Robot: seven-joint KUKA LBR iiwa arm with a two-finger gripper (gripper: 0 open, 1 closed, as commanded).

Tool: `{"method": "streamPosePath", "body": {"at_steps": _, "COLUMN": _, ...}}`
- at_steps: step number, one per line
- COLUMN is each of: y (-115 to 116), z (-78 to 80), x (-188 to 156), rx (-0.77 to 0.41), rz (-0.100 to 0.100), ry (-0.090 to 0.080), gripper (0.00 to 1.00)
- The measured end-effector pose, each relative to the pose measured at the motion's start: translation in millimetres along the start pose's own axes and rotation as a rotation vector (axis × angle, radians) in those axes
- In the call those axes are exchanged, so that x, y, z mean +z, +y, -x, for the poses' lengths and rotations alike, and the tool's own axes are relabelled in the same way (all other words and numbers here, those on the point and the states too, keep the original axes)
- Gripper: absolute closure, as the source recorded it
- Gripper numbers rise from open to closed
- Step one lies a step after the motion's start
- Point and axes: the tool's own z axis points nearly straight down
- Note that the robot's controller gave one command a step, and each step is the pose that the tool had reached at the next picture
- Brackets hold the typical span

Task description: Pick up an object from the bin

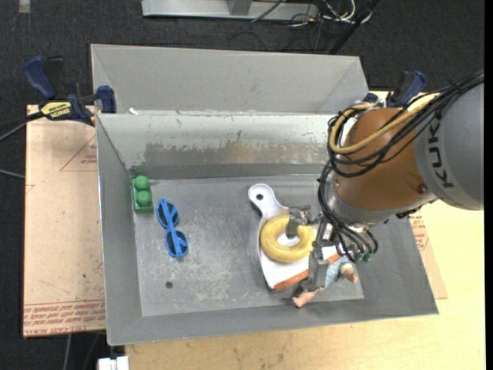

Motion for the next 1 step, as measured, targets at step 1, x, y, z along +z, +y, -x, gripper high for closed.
{"method": "streamPosePath", "body": {"at_steps": 1, "y": -2.8, "z": 2.7, "x": -17.6, "rx": -0.032, "rz": -0.003, "ry": -0.033, "gripper": 0.0}}
